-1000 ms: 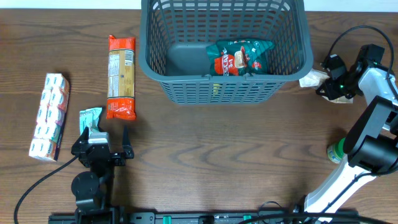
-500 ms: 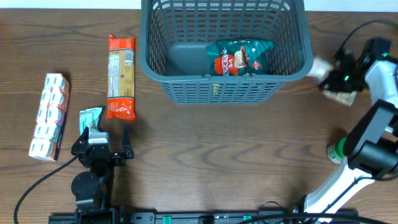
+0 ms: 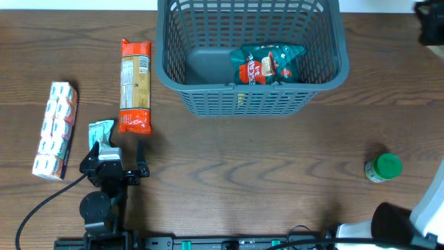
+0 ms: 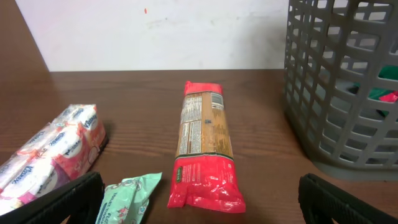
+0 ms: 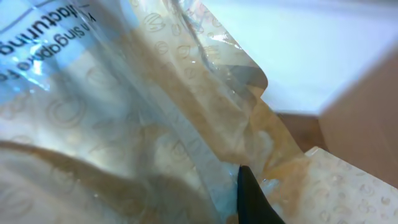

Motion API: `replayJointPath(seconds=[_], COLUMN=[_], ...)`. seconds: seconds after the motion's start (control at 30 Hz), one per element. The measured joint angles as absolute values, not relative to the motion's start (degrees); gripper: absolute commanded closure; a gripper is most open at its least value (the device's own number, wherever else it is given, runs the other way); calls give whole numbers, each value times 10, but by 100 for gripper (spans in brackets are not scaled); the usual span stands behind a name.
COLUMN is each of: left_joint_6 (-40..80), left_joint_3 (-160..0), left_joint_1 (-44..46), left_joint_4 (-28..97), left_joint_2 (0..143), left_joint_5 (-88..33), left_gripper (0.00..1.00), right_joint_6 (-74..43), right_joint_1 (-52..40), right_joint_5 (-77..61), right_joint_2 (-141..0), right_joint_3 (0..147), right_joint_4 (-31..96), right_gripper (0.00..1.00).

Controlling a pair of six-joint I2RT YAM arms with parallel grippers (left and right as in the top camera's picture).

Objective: Pack container
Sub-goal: 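Carry the plastic bag into the basket and open the right gripper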

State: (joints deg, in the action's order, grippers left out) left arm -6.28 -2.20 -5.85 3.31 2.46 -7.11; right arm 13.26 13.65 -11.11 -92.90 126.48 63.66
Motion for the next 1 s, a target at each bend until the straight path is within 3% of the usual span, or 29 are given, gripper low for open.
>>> replayJointPath(seconds=[0.37,0.83,0.87,0.93,0.97,1.0], left_joint_6=[-63,-63,-63,-63,-63,-63], left_joint_3=[-22,-22,-22,-22,-22,-22], left_joint_1=[-58,-58,-58,-58,-58,-58], left_joint_4=[33,33,33,33,33,33], left_joint_2=[25,25,25,25,25,25], left_joint_5=[-71,-71,-71,-71,-71,-71], left_gripper=[1,1,1,2,1,1], right_joint_6=[170,117,114,105,105,104], right_joint_1=[-103,-129,-129,-129,-129,-129], right_joint_5=[-25,9,9,7,5,4], right_joint_2=[-993,-1176,-1187,-1200,-1202,-1203], right_joint_3=[1266,1265,1264,1259,1258,1258], right_joint_4=[666,676,681,686,688,687], right_gripper=[98,98,84,9,1,1])
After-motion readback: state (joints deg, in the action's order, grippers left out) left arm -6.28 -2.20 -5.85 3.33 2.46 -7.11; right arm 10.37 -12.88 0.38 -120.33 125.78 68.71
